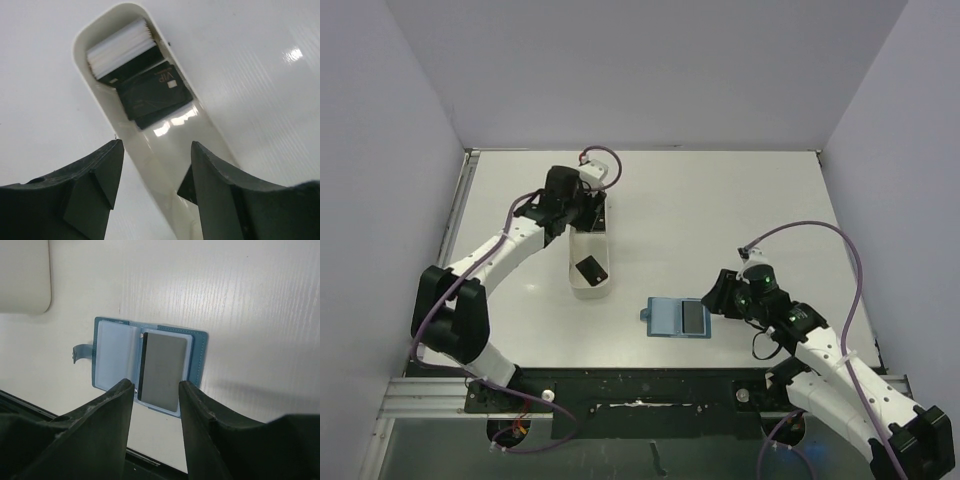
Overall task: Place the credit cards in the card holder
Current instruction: Pick up the credit card from the storage box.
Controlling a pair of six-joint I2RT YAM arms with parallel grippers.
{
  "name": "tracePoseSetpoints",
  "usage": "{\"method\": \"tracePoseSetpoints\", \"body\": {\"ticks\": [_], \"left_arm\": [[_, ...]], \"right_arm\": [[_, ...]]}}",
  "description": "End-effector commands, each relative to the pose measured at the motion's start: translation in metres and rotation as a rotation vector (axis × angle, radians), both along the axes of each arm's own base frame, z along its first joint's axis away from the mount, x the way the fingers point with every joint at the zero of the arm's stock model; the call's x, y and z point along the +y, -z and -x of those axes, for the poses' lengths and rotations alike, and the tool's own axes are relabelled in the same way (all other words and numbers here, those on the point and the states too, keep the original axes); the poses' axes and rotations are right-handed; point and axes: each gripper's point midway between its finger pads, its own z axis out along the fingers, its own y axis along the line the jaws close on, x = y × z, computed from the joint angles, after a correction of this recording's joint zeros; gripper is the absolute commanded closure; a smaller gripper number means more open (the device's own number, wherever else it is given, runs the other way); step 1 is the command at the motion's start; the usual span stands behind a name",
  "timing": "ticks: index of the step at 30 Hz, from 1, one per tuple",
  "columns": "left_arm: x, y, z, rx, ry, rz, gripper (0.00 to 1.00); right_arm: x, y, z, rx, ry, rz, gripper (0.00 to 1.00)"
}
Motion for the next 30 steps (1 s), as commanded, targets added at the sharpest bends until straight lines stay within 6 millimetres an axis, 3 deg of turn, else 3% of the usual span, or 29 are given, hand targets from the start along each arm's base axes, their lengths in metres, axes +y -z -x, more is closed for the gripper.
{"method": "tracePoseSetpoints", "body": {"ticks": [1,5,10,16,21,30], "left_arm": [[0.016,-0.034,-0.042,-0.149,0.03,-0.071,0.39],[0.019,-0.034,-0.06,-0.163,0.138,-0.169,0.36],[0.015,-0.019,-0.075,-0.166,0.267,-0.288,0.38],[0.028,0.006,-0.094,-0.143,0.281,-0.436,0.45],[0.016,0.029,-0.103,-0.089,0.336,-0.435,0.5],[0.019,0.047,-0.116,-0.093,0.321,-0.576,0.5]], "right_arm": [[0.004,-0.026,-0.014,-0.061,0.027,-0.012,0.58],[0.005,-0.034,-0.016,-0.076,0.032,-0.013,0.58],[0.007,-0.035,-0.017,-0.077,0.038,-0.013,0.58],[0.019,-0.036,-0.018,-0.052,-0.011,0.039,0.58],[0.024,-0.03,-0.02,-0.028,-0.015,0.047,0.58],[0.028,-0.031,-0.025,-0.031,-0.05,0.079,0.57]]}}
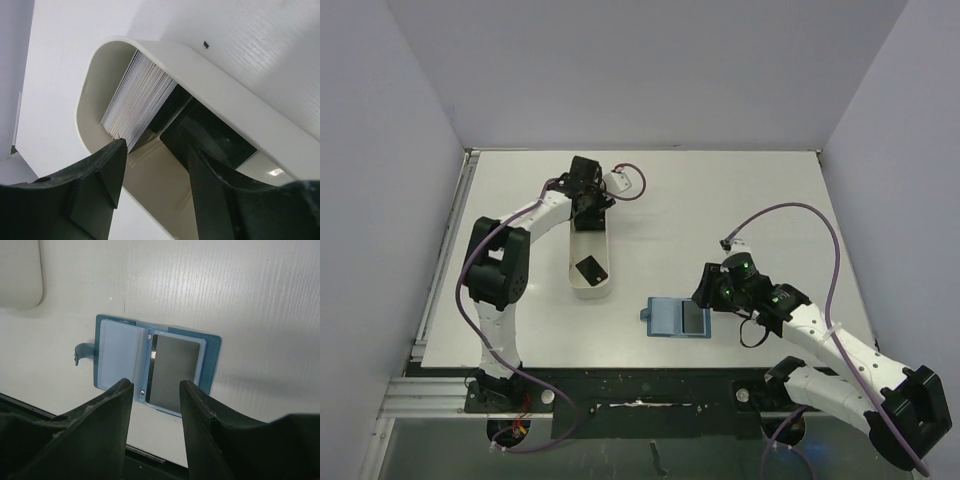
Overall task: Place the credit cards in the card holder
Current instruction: Pick up the credit card from the storage box.
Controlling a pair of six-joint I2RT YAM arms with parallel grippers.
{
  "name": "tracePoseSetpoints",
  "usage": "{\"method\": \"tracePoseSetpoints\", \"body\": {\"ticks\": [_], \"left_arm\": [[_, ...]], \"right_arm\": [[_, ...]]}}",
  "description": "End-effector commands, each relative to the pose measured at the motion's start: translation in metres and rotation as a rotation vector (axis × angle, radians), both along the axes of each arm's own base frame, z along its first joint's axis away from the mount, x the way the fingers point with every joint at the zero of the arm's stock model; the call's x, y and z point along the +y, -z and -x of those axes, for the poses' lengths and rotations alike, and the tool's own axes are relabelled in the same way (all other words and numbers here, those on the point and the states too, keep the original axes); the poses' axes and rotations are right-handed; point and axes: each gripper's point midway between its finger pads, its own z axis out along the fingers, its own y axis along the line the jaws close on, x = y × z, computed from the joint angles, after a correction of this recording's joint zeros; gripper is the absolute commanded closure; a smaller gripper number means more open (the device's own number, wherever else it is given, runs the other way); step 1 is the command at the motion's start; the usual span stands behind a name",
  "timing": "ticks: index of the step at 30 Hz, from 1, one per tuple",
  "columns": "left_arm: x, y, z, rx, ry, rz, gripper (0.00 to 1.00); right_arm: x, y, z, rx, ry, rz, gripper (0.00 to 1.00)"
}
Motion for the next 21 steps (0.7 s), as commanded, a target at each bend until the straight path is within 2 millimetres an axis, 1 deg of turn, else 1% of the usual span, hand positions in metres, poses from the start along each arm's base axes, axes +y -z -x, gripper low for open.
{"method": "tracePoseSetpoints", "body": {"ticks": [1,4,7,12,17,19,21], "left_arm": [[0.0,-0.019,-0.022,-0.104,0.012,-0.086,0.5],[0.002,-0.015,-0.024,-0.118,0.01,-0.107,0.5],[0.006,-0.013,-0.027,-0.138,-0.002,-0.134,0.54],[0.01,-0.014,-0.03,-0.167,-0.006,-0.162,0.58],[0.012,-0.016,-0.034,-0.184,0.001,-0.164,0.59],[0.011,-0.015,-0.035,-0.182,0.004,-0.16,0.62],[0.01,-0.013,-0.035,-0.176,0.008,-0.163,0.68]], "right_arm": [[0.007,-0.026,-0.018,-0.089,-0.02,-0.002,0.56],[0.004,-0.024,-0.018,-0.088,-0.016,0.02,0.56],[0.004,-0.022,-0.017,-0.083,-0.02,0.02,0.56],[0.004,-0.017,-0.014,-0.07,-0.026,0.018,0.56],[0.004,-0.014,-0.013,-0.062,-0.029,0.024,0.56],[0.004,-0.013,-0.014,-0.061,-0.029,0.022,0.56],[0.005,-0.013,-0.014,-0.061,-0.031,0.02,0.55]]}}
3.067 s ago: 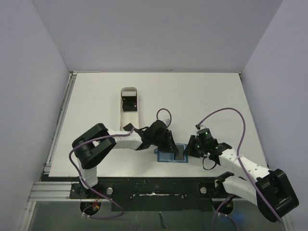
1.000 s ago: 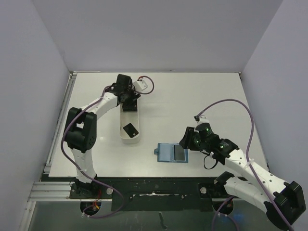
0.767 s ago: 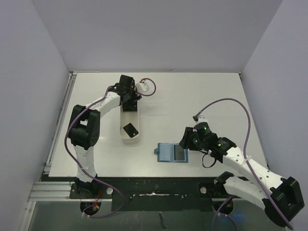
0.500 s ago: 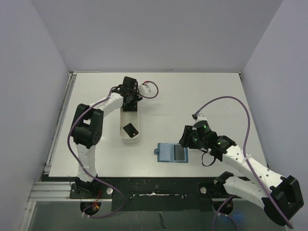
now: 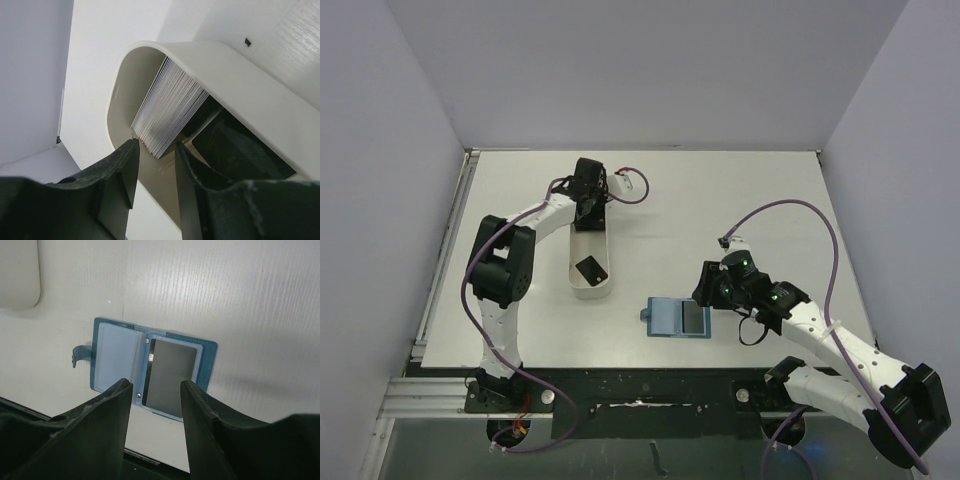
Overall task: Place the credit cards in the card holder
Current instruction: Pick up the credit card from the storage box.
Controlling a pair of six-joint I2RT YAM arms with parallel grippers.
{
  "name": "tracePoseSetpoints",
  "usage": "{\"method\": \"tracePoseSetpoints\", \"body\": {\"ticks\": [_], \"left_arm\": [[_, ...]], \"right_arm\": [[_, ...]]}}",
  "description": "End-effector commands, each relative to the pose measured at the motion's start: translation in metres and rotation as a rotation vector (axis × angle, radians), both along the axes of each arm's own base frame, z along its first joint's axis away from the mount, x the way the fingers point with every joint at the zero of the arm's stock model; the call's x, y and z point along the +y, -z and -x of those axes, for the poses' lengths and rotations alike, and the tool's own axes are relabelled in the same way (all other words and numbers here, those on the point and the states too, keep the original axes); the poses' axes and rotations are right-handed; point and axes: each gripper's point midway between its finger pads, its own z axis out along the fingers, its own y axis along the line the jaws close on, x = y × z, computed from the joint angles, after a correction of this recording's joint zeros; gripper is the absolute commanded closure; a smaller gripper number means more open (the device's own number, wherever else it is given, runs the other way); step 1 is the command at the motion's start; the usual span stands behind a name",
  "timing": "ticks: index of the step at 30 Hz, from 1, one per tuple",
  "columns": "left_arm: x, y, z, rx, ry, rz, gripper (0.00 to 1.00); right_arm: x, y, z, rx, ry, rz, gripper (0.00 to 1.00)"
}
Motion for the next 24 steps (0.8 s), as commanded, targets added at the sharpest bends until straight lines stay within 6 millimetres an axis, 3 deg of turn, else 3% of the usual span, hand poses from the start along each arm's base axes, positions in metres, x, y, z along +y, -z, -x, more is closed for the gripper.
{"method": "tracePoseSetpoints", "body": {"ticks": [1,9,16,24], "left_arm": [[-0.002,-0.008,-0.013,-0.052,0.014,0.002,0.71],[-0.003,-0.005,-0.012,-0.024,0.031,-0.004,0.81],[-0.007,0.0,-0.012,-0.031,0.053,0.001,0.67],[-0.007,0.01,-0.02,-0.041,0.04,-0.022,0.65]], "right_arm": [[0.006,-0.008,-0.008,-0.036,-0.008,-0.012,0.55],[0.006,-0.004,-0.009,-0.03,-0.015,-0.002,0.55],[0.005,0.0,-0.006,-0.023,-0.017,0.0,0.55],[0.003,0.004,-0.007,-0.02,-0.016,0.017,0.55]]}}
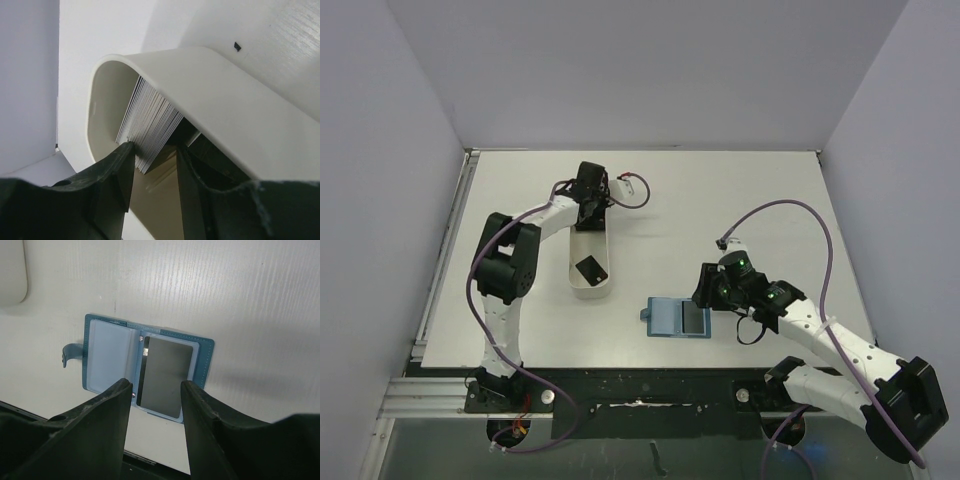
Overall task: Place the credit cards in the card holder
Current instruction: Pick up the credit card from the storage box.
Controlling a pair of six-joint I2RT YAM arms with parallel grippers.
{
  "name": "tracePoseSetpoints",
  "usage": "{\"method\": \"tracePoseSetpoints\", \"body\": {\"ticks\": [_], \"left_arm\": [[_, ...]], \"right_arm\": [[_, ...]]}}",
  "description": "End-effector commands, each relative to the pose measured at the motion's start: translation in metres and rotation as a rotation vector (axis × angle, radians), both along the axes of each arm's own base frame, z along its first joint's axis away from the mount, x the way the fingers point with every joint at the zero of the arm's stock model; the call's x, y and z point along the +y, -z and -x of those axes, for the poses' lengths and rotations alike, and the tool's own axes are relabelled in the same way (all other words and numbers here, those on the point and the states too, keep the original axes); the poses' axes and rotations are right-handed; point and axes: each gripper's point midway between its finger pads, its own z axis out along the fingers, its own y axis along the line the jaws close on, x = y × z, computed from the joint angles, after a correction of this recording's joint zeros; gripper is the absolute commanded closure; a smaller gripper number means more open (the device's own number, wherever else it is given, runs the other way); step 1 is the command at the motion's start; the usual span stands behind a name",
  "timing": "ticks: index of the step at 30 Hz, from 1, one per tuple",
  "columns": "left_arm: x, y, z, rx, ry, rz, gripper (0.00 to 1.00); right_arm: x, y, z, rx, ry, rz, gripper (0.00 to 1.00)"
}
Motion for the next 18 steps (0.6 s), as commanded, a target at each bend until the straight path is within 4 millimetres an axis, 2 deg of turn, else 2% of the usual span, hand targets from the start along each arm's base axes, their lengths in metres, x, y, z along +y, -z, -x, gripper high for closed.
{"method": "tracePoseSetpoints", "body": {"ticks": [1,7,14,18], "left_arm": [[-0.005,-0.006,-0.017,-0.055,0.01,-0.002,0.65],[-0.003,-0.016,-0.021,-0.077,0.003,-0.015,0.72],[-0.001,-0.032,-0.025,-0.109,-0.002,-0.024,0.74],[0.0,-0.039,-0.025,-0.115,-0.006,-0.027,0.81]], "right_arm": [[0.005,-0.007,-0.009,-0.047,-0.01,-0.008,0.55],[0.007,-0.01,-0.01,-0.045,-0.008,-0.016,0.55],[0.008,-0.011,-0.009,-0.046,-0.009,-0.03,0.55],[0.007,-0.01,-0.008,-0.043,-0.008,-0.029,0.55]]}}
